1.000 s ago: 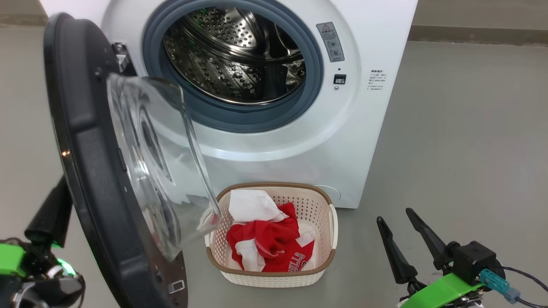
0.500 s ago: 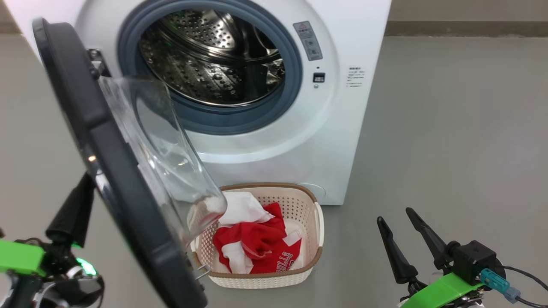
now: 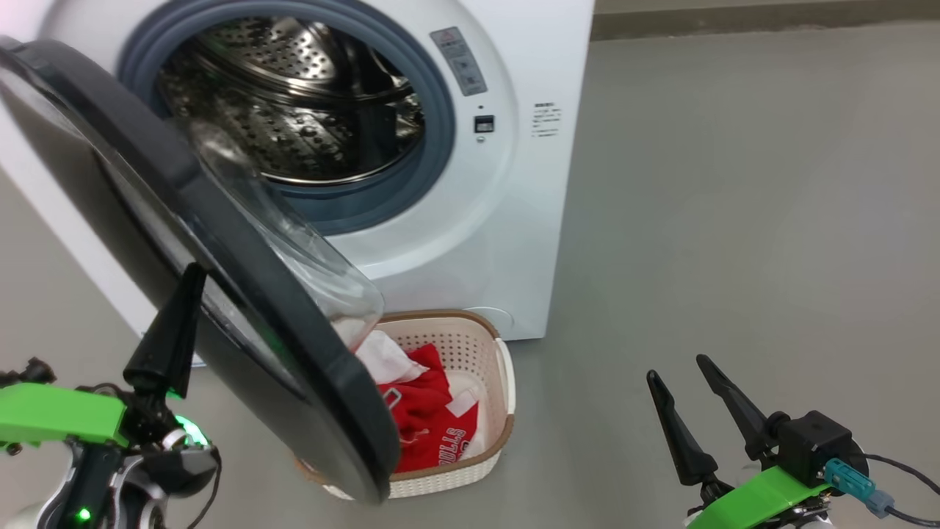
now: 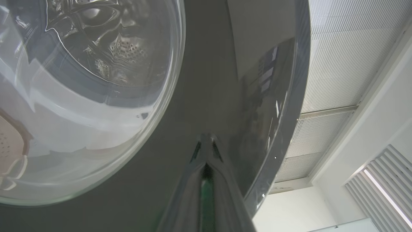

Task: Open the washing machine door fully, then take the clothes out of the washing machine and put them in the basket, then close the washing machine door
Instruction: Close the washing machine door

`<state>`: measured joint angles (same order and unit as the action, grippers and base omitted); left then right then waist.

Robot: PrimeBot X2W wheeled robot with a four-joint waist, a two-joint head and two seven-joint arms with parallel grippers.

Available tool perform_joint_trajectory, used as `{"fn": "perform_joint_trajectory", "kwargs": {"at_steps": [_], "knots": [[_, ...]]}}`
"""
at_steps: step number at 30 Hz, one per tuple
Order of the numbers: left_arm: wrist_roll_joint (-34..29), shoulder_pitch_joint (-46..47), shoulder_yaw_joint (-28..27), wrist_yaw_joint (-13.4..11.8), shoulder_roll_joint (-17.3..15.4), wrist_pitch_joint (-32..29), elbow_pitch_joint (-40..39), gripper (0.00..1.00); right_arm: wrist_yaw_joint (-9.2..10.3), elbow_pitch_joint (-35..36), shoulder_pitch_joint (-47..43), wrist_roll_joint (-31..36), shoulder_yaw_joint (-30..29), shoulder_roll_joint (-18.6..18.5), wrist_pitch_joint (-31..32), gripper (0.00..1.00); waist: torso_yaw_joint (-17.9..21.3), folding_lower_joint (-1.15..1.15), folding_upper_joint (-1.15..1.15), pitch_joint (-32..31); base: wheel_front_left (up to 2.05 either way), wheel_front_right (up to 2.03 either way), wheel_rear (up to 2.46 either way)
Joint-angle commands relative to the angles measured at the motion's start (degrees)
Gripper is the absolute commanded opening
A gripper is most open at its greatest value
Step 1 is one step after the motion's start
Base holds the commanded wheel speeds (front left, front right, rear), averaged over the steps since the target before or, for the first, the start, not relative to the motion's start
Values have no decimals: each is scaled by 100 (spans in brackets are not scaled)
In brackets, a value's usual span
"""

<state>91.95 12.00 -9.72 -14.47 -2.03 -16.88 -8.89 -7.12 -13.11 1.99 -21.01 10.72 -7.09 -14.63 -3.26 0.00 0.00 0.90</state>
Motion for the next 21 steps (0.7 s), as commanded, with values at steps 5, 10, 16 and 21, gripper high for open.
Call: {"fn": "perform_joint_trajectory", "kwargs": {"at_steps": [5,10,16,21], "knots": [[3,467,-10,260,-86,221,90,0,-36,141,308,24,148,-96,-37,100,452,0,0,111,0,0,0],[-47,623,-51,354,-94,372,243,0,-36,160,354,34,130,-130,-37,100,738,0,0,206,0,0,0],[-128,938,-178,406,-118,583,482,0,-36,187,403,49,119,-138,-37,100,1019,0,0,348,0,0,0],[-155,1220,-257,448,-144,703,680,0,-36,206,458,61,108,-137,-37,100,1176,0,0,457,0,0,0]]}}
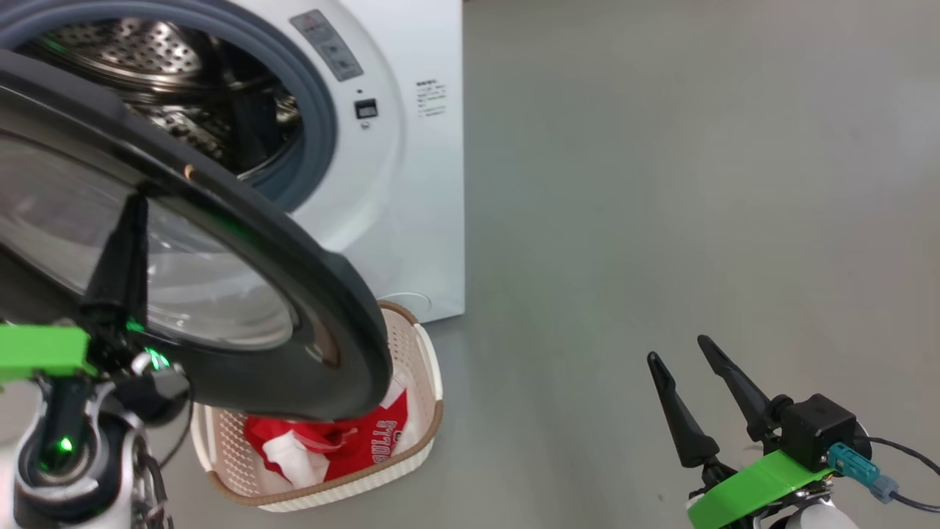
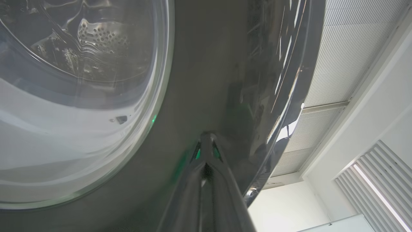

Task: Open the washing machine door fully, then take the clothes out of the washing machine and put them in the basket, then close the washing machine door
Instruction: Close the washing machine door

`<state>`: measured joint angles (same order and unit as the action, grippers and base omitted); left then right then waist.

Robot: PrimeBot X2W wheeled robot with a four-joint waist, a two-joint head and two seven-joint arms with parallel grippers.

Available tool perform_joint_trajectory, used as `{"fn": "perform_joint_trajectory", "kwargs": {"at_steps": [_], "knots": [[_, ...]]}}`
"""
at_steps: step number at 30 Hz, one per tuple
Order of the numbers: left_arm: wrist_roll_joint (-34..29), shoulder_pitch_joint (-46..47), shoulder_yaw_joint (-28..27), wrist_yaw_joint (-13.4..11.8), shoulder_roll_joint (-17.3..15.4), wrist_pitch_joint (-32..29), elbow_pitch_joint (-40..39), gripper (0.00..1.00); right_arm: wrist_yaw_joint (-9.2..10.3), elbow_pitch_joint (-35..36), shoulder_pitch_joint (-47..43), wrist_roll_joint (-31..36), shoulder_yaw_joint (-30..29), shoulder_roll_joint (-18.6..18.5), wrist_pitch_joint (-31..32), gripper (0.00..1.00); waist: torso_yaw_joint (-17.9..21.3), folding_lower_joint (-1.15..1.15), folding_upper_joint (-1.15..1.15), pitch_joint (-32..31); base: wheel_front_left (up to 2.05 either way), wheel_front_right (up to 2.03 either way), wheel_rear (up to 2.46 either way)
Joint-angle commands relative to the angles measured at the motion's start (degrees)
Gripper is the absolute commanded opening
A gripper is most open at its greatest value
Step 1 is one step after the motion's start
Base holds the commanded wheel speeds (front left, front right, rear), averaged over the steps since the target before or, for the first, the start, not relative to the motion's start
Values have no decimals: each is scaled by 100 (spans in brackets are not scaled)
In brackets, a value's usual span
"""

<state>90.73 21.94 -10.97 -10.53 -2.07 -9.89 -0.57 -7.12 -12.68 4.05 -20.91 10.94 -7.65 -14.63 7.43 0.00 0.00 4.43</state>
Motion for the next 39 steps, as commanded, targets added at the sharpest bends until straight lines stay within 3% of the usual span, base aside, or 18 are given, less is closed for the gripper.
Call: {"fn": "perform_joint_trajectory", "kwargs": {"at_steps": [1,17,29,34,35,36,38,39], "knots": [[-35,307,-154,72,-151,30,-94,0,-36,168,267,54,85,-80,-37,100,143,0,0,131,0,0,0],[-140,1334,-374,356,-444,279,622,0,-36,239,470,100,66,2,-37,100,609,0,0,572,0,0,0],[-160,1815,-416,581,-557,325,1032,0,-36,275,577,145,46,60,-37,100,716,0,0,795,0,0,0],[-444,1672,-297,792,-669,383,1064,0,-36,264,569,139,37,73,-37,100,655,0,0,757,0,0,0],[-537,1609,-266,839,-682,429,1042,15,-36,253,556,123,59,62,-37,100,629,0,0,728,0,0,0],[-630,1533,-239,886,-694,481,1013,38,-36,238,547,109,78,49,-37,100,603,0,0,694,0,0,0],[-1001,1334,-134,1005,-795,658,929,100,-36,220,534,87,91,34,-37,100,543,0,0,612,0,0,0],[-1222,1213,-44,1070,-851,737,881,100,-36,219,526,78,89,31,-37,100,510,0,0,567,0,0,0]]}}
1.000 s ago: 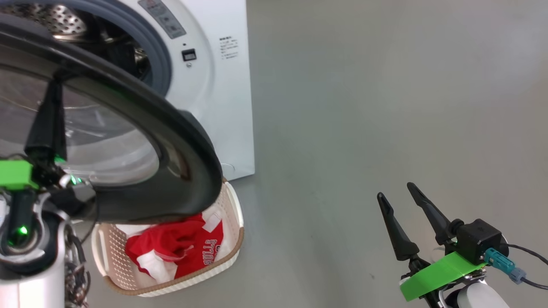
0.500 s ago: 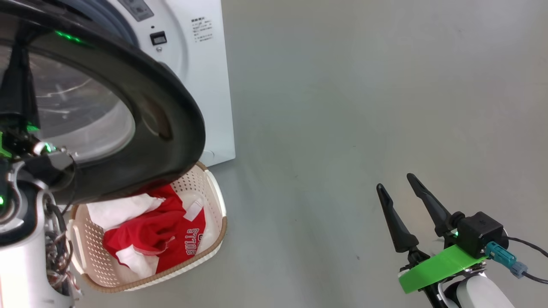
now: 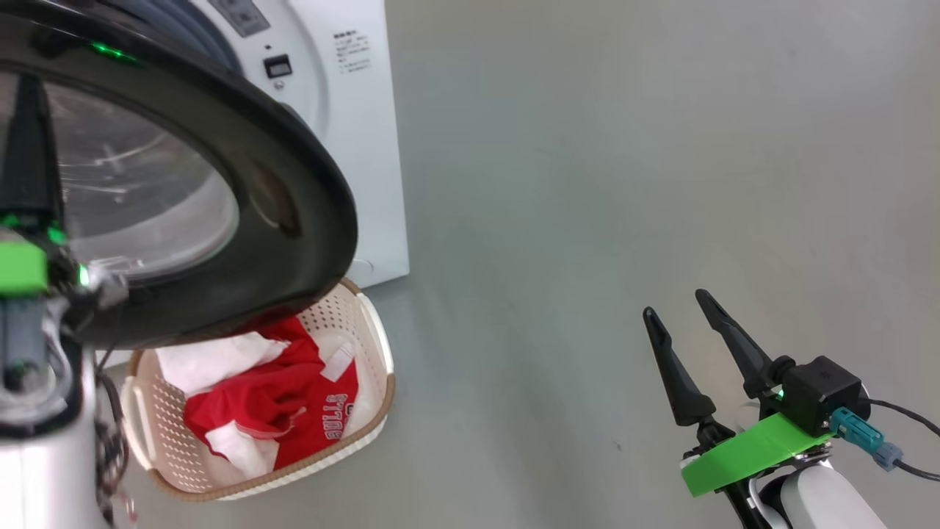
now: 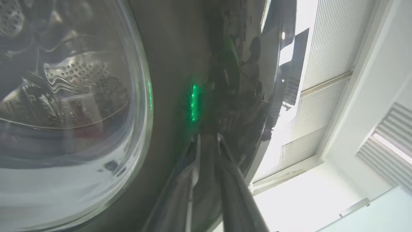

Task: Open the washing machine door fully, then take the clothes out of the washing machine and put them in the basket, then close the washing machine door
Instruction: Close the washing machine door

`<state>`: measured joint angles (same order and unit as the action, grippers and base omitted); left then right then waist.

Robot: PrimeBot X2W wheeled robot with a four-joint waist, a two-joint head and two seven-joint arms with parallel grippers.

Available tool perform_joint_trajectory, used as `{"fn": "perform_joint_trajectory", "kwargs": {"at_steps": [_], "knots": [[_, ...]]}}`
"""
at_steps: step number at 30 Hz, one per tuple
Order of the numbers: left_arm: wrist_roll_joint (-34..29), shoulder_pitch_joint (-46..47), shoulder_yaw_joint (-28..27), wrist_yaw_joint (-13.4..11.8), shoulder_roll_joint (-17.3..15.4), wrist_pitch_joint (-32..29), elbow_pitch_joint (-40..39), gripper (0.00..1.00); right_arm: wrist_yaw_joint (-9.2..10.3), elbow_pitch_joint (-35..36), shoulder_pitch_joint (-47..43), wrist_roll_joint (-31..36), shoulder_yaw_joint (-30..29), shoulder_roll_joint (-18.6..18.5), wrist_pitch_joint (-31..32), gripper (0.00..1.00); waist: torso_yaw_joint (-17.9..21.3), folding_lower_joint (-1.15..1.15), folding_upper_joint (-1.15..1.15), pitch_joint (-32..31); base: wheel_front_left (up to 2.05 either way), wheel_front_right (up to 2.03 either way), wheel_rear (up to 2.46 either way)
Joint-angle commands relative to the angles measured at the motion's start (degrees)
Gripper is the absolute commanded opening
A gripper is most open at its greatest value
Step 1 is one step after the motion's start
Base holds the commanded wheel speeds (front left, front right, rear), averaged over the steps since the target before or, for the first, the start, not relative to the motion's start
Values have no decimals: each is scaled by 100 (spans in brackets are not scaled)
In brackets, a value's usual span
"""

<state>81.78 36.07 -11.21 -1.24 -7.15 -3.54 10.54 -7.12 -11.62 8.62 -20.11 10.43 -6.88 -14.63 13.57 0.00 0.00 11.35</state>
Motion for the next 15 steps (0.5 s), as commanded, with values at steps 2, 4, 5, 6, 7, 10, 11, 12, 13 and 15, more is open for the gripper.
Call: {"fn": "perform_joint_trajectory", "kwargs": {"at_steps": [2,4,5,6,7,10,11,12,13,15], "knots": [[-513,-324,60,190,-375,174,-271,100,-36,113,58,-10,135,-45,-37,100,-140,0,0,-175,0,0,0],[-876,-574,186,244,-432,345,-343,100,-36,113,25,-15,139,-43,-37,100,-217,0,0,-282,0,0,0],[-1037,-696,237,294,-456,436,-383,100,-36,105,6,-13,146,-45,-37,100,-254,0,0,-342,0,0,0],[-1186,-825,272,349,-474,541,-428,100,-36,97,-14,-15,151,-45,-37,100,-288,0,0,-405,0,0,0],[-1339,-963,298,401,-494,662,-476,100,-36,90,-35,-18,154,-42,-37,100,-322,0,0,-468,0,0,0],[-1841,-1458,416,553,-588,1000,-620,100,-36,90,-101,-15,165,-33,-37,100,-413,0,0,-672,0,0,0],[-2011,-1635,453,589,-620,1119,-670,100,-36,91,-123,-17,164,-32,-37,100,-442,0,0,-741,0,0,0],[-2208,-1815,492,610,-664,1242,-705,100,-36,96,-145,-15,159,-33,-37,100,-470,0,0,-811,0,0,0],[-2409,-1996,541,627,-707,1354,-731,100,-36,95,-172,-15,159,-35,-37,100,-497,0,0,-883,0,0,0],[-2902,-2328,632,644,-816,1566,-775,100,-36,105,-223,-13,142,-45,-37,100,-553,0,0,-999,0,0,0]]}}
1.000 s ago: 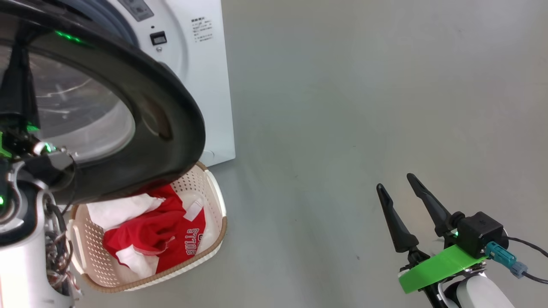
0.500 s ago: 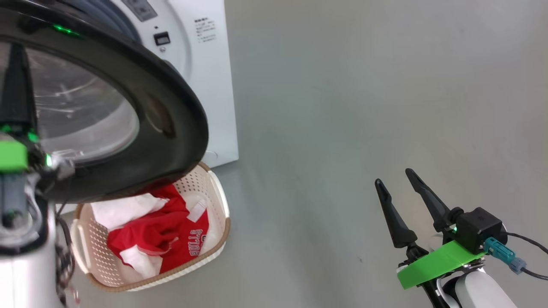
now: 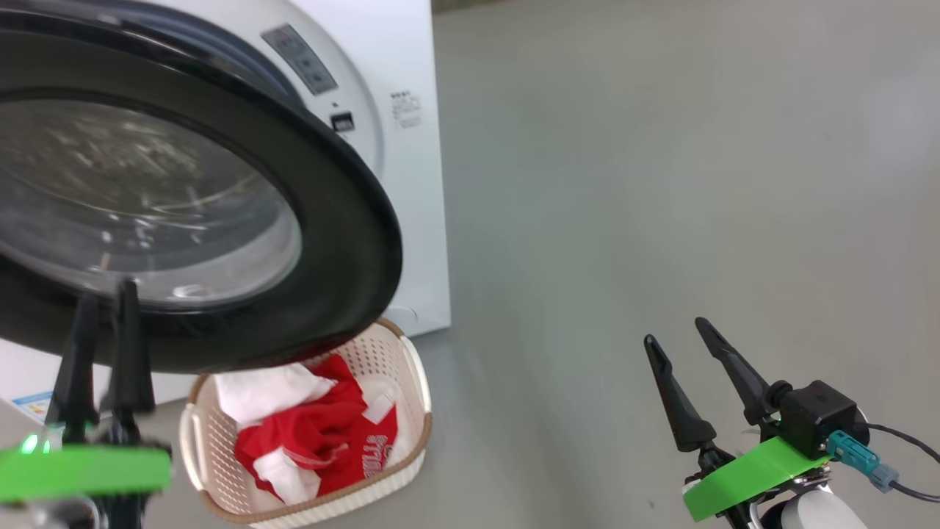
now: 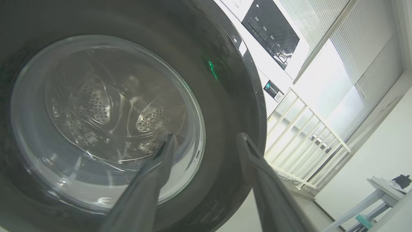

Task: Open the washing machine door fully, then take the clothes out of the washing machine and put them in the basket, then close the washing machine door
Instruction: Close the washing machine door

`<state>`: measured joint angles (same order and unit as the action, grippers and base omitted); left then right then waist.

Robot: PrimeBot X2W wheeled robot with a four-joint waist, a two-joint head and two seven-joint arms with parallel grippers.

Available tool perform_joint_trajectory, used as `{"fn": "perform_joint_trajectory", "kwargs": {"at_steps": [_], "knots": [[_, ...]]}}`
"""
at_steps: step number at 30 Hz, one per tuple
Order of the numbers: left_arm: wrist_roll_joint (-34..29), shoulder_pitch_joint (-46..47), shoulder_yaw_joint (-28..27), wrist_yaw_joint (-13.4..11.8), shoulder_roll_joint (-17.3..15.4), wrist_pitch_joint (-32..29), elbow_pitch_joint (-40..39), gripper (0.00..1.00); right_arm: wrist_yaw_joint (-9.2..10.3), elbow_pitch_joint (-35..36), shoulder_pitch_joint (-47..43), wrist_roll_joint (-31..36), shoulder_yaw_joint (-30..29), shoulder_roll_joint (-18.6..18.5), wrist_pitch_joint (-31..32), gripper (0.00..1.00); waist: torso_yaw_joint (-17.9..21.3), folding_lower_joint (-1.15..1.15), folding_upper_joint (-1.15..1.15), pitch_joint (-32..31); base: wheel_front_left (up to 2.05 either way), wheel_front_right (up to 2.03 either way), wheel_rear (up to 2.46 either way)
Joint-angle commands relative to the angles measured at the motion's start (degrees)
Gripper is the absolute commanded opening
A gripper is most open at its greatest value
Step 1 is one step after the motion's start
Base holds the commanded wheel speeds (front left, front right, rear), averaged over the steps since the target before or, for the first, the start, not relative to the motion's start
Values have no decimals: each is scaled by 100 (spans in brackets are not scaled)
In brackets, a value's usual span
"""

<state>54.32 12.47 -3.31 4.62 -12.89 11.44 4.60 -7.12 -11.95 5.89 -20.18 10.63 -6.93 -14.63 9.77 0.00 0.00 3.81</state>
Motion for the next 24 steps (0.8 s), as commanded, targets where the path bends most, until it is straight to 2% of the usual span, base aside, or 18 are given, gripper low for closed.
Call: {"fn": "perform_joint_trajectory", "kwargs": {"at_steps": [1,4,10,16,21,24], "knots": [[-422,-118,-130,45,-286,154,-195,100,-36,139,27,-7,109,-43,-37,100,-201,0,0,-291,0,0,0],[-1039,-536,-160,33,-303,303,-289,100,-36,139,-35,-14,73,-41,-37,100,-263,0,0,-427,0,0,0],[-2280,-1371,-531,78,-108,353,-609,100,-36,168,-187,-17,-69,-16,-37,100,-401,0,0,-648,0,0,0],[-3024,-1879,-902,157,258,354,-799,100,-36,209,-255,-28,-191,-13,-37,100,-448,0,0,-749,0,0,0],[-3653,-2226,-962,227,470,355,-701,100,-36,253,-371,-16,-313,-15,-37,100,-513,0,0,-803,0,0,0],[-3787,-2288,-987,251,577,355,-640,100,-36,261,-406,-9,-348,3,-37,100,-518,0,0,-819,0,0,0]]}}
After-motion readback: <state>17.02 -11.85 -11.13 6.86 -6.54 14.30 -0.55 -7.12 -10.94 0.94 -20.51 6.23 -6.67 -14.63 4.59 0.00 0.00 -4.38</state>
